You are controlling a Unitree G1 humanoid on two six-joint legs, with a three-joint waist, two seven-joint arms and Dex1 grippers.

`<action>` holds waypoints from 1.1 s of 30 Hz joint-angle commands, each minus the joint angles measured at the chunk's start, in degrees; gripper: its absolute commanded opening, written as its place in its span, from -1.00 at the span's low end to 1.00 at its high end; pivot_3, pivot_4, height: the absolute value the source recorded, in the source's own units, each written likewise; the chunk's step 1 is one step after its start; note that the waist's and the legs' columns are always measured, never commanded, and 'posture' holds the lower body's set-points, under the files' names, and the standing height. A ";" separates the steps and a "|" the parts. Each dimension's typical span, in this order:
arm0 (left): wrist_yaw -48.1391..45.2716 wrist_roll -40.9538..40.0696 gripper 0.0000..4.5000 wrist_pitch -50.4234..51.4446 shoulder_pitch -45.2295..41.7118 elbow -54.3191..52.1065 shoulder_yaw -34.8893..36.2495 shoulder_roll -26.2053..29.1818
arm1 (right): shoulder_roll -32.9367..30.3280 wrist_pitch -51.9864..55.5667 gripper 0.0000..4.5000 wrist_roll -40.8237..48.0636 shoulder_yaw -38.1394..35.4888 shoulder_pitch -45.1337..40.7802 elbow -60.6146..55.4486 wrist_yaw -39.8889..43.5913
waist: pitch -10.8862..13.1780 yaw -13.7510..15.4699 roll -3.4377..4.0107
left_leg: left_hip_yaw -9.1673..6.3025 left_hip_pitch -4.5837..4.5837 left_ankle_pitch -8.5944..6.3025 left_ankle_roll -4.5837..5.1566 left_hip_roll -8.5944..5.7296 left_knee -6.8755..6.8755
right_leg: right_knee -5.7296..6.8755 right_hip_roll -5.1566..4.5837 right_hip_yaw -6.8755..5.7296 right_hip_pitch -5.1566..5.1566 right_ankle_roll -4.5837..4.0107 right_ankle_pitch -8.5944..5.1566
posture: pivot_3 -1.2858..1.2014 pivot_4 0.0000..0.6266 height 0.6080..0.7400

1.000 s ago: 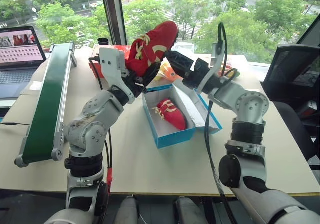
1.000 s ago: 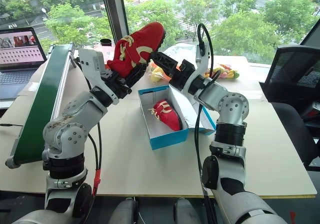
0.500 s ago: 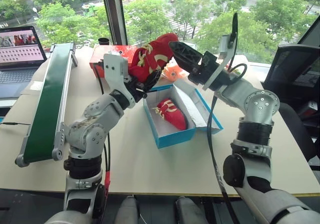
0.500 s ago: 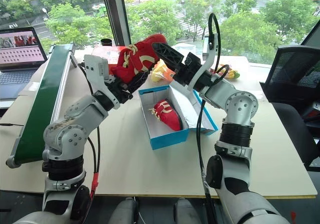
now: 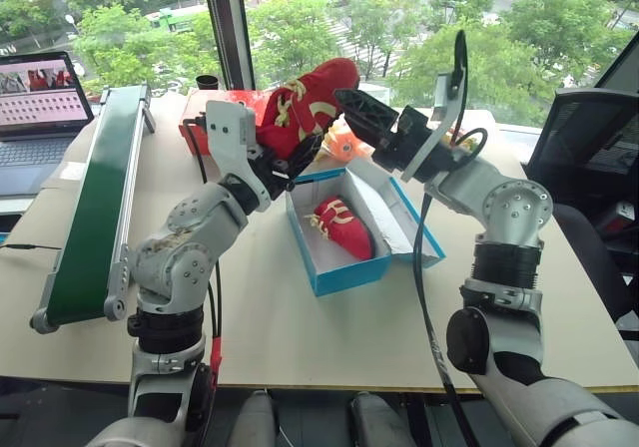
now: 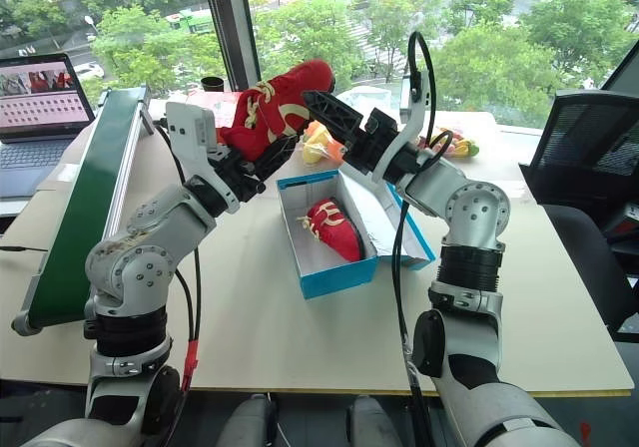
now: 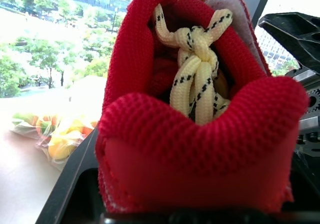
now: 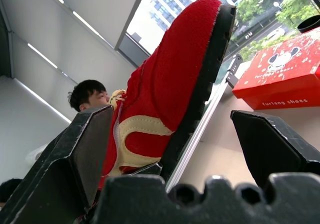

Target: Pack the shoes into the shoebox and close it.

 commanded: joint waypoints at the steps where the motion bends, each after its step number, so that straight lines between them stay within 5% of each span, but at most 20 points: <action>1: 0.20 -0.35 0.16 -0.29 -0.55 -2.29 0.61 0.31 | -0.09 -2.25 -0.07 0.81 -1.05 -2.53 -1.53 0.02 | 0.00 0.02 0.00 | 0.00 -0.01 0.00 0.00 0.00 0.00 | -0.01 0.00 0.00 0.00 0.00 0.00 | 0.03 -0.52 0.99; 5: -0.29 -0.23 0.16 -0.53 -0.65 -1.83 1.08 1.05 | -0.66 -2.63 -0.64 -0.28 -0.34 -2.71 -1.84 -0.24 | 0.00 -0.04 0.00 | 0.00 -0.01 0.00 0.00 0.00 -0.01 | -0.01 0.00 -0.01 0.00 0.00 0.00 | 0.03 -0.52 0.99; 6: -1.19 -0.60 0.60 -0.55 -0.55 -1.85 1.43 1.84 | -0.86 -2.73 -0.76 -0.74 0.10 -2.77 -2.13 -0.05 | 0.00 -0.05 0.00 | 0.00 -0.01 0.00 0.00 0.00 -0.01 | -0.01 0.00 0.00 0.00 0.00 0.00 | 0.03 -0.52 0.99; 9: -4.14 -1.77 0.99 -0.66 0.01 -1.27 3.83 5.19 | -3.02 -4.59 -0.83 -5.99 4.47 -2.18 -3.62 2.63 | 0.01 -0.08 0.02 | 0.00 0.00 0.00 0.00 0.01 -0.01 | 0.00 0.01 -0.01 -0.01 0.00 0.00 | 0.03 -0.52 0.99; 18: -27.14 -0.25 1.00 -3.31 12.66 -0.91 5.17 30.14 | -12.92 -11.76 -0.84 -24.46 21.10 -2.00 -3.84 14.30 | 0.10 -0.80 0.13 | 0.02 0.00 -0.01 0.01 0.01 -0.16 | -0.17 0.00 -0.01 -0.06 -0.01 -0.01 | 0.03 -0.52 0.99; 33: -26.19 0.23 1.00 -3.52 15.12 -2.12 5.30 28.27 | -18.84 -12.05 -0.84 -39.13 34.90 4.99 -8.20 23.31 | 0.15 0.13 0.12 | 0.02 -0.04 -0.02 0.01 0.04 -0.12 | -0.19 0.00 -0.03 -0.05 -0.01 -0.02 | 0.03 -0.52 0.99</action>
